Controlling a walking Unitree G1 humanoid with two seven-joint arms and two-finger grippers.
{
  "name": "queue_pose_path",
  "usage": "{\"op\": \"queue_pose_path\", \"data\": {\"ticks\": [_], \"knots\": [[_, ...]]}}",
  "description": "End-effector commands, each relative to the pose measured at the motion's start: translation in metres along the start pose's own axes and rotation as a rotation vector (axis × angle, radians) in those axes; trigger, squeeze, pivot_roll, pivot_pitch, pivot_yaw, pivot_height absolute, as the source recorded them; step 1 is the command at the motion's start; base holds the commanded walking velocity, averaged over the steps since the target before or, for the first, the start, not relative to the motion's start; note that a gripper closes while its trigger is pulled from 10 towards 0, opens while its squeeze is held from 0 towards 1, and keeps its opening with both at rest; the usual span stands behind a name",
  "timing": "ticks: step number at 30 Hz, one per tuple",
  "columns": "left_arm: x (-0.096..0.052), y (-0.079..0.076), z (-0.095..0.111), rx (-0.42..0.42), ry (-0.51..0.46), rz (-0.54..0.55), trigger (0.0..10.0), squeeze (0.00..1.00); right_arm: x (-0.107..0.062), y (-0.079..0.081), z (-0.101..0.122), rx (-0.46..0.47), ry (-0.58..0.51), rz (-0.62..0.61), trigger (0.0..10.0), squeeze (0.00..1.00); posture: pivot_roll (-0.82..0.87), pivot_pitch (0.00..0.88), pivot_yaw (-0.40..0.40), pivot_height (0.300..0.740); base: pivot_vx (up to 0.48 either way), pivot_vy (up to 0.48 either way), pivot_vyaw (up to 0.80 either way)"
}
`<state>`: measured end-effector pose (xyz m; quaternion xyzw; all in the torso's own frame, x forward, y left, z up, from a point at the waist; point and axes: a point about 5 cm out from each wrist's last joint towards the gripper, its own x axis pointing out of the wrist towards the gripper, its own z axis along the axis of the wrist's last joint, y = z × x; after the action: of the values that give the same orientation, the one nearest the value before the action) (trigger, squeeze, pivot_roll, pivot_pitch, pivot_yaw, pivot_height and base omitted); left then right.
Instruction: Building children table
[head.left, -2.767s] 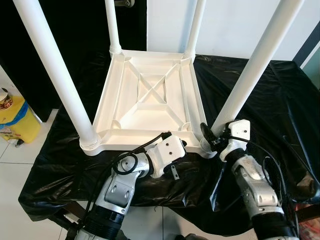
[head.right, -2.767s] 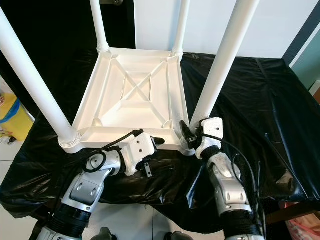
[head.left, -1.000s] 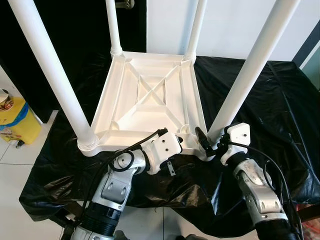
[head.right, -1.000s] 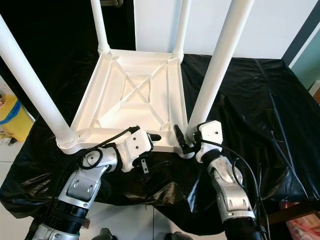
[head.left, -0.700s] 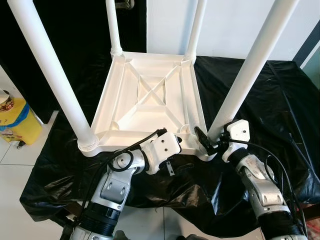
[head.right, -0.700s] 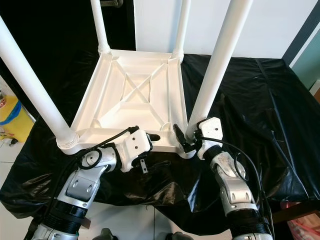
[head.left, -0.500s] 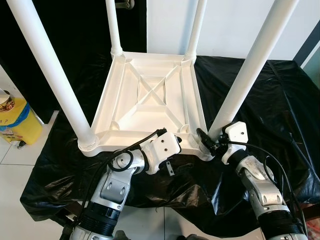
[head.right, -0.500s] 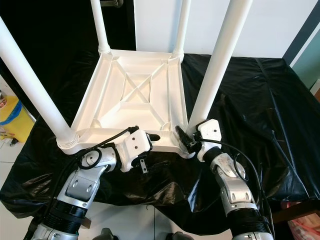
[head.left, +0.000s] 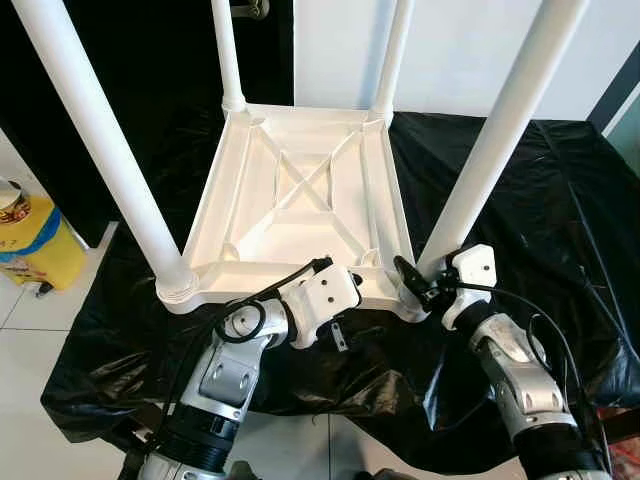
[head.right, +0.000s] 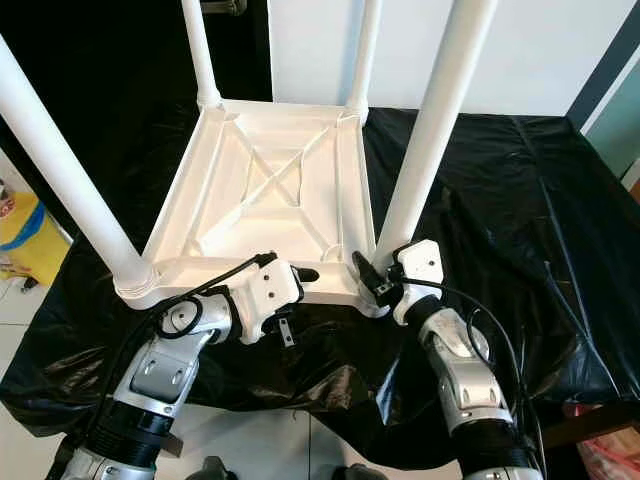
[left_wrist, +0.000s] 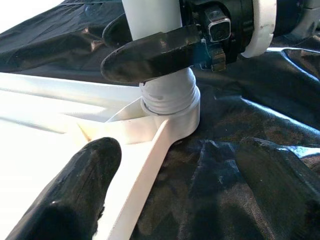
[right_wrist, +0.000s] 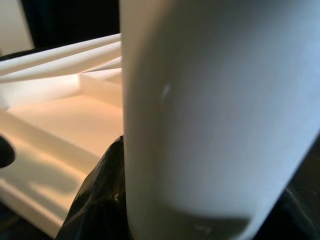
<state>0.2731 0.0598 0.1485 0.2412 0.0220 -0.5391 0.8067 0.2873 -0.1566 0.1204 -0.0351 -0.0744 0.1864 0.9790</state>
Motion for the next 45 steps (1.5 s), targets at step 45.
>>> {"op": "queue_pose_path", "data": {"ticks": [45], "knots": [[-0.011, -0.002, -0.003, -0.039, 0.023, 0.214, 10.0, 0.0, -0.009, 0.012, -0.009, 0.014, 0.08, -0.334, 10.0, 0.0, 0.16, 0.071, -0.162, 0.74, 0.0, 0.0, 0.0]]}}
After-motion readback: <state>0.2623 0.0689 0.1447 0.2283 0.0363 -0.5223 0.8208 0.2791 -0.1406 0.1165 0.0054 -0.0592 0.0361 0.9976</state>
